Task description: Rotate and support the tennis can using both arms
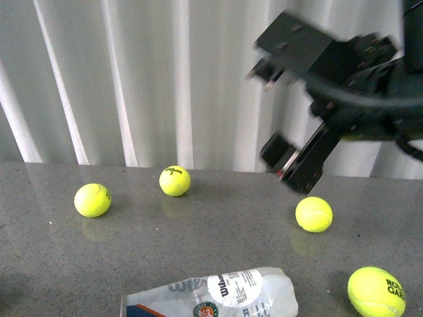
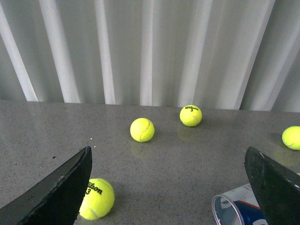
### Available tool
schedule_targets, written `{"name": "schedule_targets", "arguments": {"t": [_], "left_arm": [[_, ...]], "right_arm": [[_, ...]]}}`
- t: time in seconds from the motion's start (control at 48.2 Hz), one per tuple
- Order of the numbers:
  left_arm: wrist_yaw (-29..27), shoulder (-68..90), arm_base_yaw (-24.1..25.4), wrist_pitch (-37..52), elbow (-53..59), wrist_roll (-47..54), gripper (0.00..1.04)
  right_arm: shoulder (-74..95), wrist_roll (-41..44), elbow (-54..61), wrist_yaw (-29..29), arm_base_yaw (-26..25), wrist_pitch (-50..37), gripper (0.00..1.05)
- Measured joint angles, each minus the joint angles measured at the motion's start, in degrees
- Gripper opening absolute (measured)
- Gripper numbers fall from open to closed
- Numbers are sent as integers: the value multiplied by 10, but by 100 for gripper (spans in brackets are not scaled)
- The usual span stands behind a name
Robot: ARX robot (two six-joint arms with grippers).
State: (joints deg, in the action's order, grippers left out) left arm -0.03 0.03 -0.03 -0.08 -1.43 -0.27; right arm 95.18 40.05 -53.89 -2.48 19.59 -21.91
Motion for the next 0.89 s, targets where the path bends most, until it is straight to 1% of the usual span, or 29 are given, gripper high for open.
{"name": "schedule_targets", "arguments": {"t": [0.062,0.083,0.125,0.208,0.228,0.311,0.353,0.394,0.478,0.644,0.664,0.747,0.789,0.83,0.893], "left_arm": [[0,0,0,0,0,0,98],[0,0,0,0,0,0,98],[0,0,0,0,0,0,98],[0,0,0,0,0,0,98],[0,0,0,0,0,0,98],[0,0,0,0,0,0,98],[0,0,0,0,0,0,98],[0,0,0,0,0,0,98],[0,0,0,0,0,0,98],[0,0,0,0,0,0,98],[0,0,0,0,0,0,98],[0,0,0,0,0,0,98],[0,0,0,0,0,0,98],[0,0,0,0,0,0,98],[0,0,0,0,0,0,98]], "right_arm": [[-18,-34,13,-41,-21,-46,98],[-22,-37,16,-45,-25,-55,98],[-38,-65,30,-77,-40,-87,98],[-73,-111,59,-112,-68,-124,98],[-79,-118,63,-115,-71,-127,98],[-147,-190,117,-113,-100,-151,97],[-192,-257,156,-66,-115,-157,88],[-231,-304,198,-43,-126,-166,79],[-289,-365,274,-31,-138,-185,60],[-331,-387,345,-19,-152,-198,33],[-334,-388,349,-19,-152,-198,32],[-361,-391,377,-12,-158,-202,17],[-375,-391,389,13,-171,-202,10],[-388,-391,400,22,-182,-202,3],[-403,-393,414,22,-190,-201,3]]}}
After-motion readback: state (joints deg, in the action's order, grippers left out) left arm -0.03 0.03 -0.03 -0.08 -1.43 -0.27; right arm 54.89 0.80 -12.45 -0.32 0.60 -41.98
